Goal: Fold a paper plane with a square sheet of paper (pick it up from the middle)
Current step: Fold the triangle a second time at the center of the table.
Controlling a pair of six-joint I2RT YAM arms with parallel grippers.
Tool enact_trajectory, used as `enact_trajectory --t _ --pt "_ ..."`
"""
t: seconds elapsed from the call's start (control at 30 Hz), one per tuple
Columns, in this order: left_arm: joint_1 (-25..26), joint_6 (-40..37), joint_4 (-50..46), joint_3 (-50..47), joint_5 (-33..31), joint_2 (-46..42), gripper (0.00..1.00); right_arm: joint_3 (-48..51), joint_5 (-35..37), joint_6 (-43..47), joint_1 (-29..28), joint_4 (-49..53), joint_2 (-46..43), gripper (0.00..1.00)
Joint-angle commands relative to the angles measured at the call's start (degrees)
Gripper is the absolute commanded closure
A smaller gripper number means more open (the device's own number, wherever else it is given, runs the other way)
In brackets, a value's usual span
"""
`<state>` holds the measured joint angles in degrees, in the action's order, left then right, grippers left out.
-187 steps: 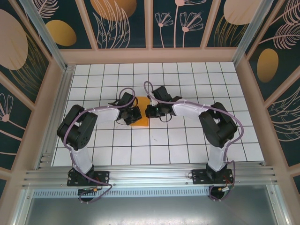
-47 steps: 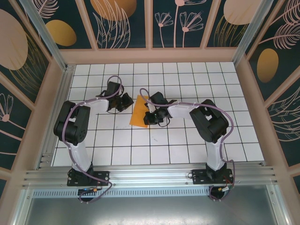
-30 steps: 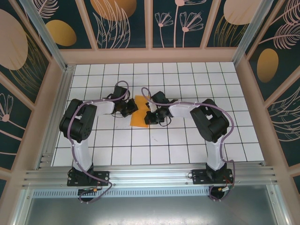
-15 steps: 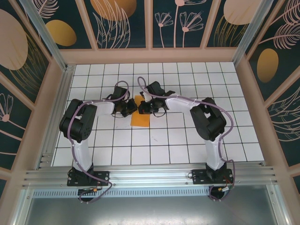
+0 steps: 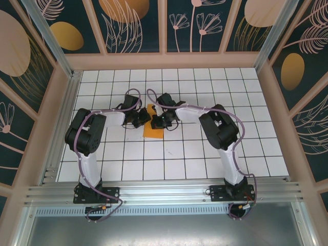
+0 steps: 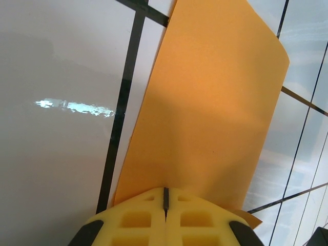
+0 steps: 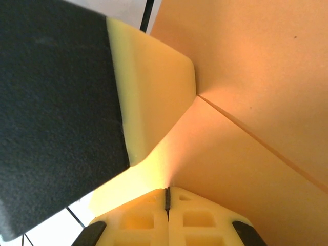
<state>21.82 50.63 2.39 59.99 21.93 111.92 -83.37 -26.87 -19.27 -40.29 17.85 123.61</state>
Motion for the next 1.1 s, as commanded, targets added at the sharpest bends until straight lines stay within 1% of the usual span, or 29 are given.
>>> enact_trajectory --t 0.0,0.2,0.33,0.43,0.6,0.67,0.73,0.8,0.87,0.9,0.97,1.0,1.07 --pt "-0.12 0.26 -5.59 -2.19 -6.34 3.64 0.99 5.36 0.27 2.56 -0.66 6.71 -1.66 1.00" --pt "-0.11 0.52 -5.82 -2.11 -6.89 4.61 0.99 13.89 -2.03 5.61 -0.57 8.34 -7.37 1.00" --pt "-0.12 0.44 -5.82 -1.86 -6.99 4.79 0.99 18.81 -2.53 5.17 -0.50 8.36 -10.14 1.00" --pt "-0.12 0.14 -5.82 -1.71 -7.04 4.64 0.98 22.39 -2.44 4.18 0.67 7.75 -12.06 1.00" --pt "-0.12 -0.49 -5.35 -1.04 -5.98 3.43 0.97 23.03 -3.26 1.39 2.08 4.16 -19.06 1.00" --pt "-0.11 -0.58 -4.51 -0.25 -4.30 2.11 0.94 22.30 -2.99 -1.45 2.84 0.48 -22.31 0.99" --pt "-0.19 -0.62 -3.72 1.08 -2.50 0.22 0.90 21.77 -0.59 -3.90 3.37 -3.10 -24.40 0.90" --pt "-0.19 -0.04 -2.44 1.97 -1.04 -2.47 0.85 20.74 5.05 -5.34 3.55 -5.51 -24.64 0.79" --pt "-0.20 0.79 -1.64 2.17 -0.54 -4.87 0.76 18.64 9.05 -6.34 4.17 -6.22 -22.88 0.68" --pt "-0.25 1.13 -1.29 2.00 -0.36 -6.06 0.72 17.30 10.68 -7.02 4.71 -6.52 -21.53 0.65" --pt "-0.44 1.70 -0.59 0.73 -0.72 -8.43 0.66 15.26 11.90 -7.53 5.52 -8.13 -19.49 0.59" --pt "-0.55 2.06 -0.38 -0.38 -1.11 -9.58 0.61 14.26 11.57 -7.71 5.95 -9.35 -18.52 0.54" --pt "-0.94 2.74 0.14 -2.58 -1.57 -11.64 0.57 11.97 9.09 -7.34 6.65 -10.68 -16.26 0.51"
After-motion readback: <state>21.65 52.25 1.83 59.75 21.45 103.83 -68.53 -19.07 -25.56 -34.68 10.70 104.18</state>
